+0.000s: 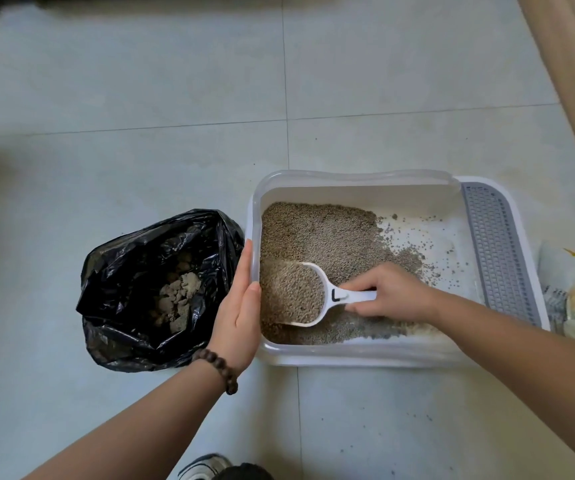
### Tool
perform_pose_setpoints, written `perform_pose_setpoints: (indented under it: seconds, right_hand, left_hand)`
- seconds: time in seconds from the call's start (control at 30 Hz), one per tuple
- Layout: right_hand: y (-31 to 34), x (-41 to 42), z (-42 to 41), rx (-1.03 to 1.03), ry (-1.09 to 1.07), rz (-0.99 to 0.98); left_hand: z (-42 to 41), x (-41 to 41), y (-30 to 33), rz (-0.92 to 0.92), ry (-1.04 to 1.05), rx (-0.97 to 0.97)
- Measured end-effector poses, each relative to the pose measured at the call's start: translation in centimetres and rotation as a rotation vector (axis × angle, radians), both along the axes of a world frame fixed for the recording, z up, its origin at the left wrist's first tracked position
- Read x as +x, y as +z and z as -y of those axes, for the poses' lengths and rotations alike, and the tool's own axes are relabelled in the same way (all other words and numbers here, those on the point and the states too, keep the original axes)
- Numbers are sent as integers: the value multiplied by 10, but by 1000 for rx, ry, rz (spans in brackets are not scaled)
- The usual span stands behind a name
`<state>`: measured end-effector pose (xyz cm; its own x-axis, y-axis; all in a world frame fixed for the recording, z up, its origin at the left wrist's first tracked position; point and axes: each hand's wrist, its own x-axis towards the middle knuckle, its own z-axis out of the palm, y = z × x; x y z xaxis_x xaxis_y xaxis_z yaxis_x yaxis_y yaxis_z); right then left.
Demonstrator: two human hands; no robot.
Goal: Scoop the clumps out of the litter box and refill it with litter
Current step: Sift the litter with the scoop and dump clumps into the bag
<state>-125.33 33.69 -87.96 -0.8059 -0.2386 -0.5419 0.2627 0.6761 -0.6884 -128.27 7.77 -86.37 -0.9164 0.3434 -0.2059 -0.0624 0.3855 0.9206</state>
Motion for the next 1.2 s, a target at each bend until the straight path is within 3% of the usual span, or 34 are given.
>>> perform_pose_setpoints:
  seconds: [0.4, 0.93, 1.2]
  right_hand:
    - [20, 25, -30, -75, -332, -114]
    - [36, 28, -32, 35, -307, -214]
    - [45, 25, -35, 208, -171, -130]
  left_hand:
    - [1, 0, -1, -31, -16, -17]
    - [0, 1, 1, -34, -12, -43]
    - [0, 1, 1, -34, -15, -30]
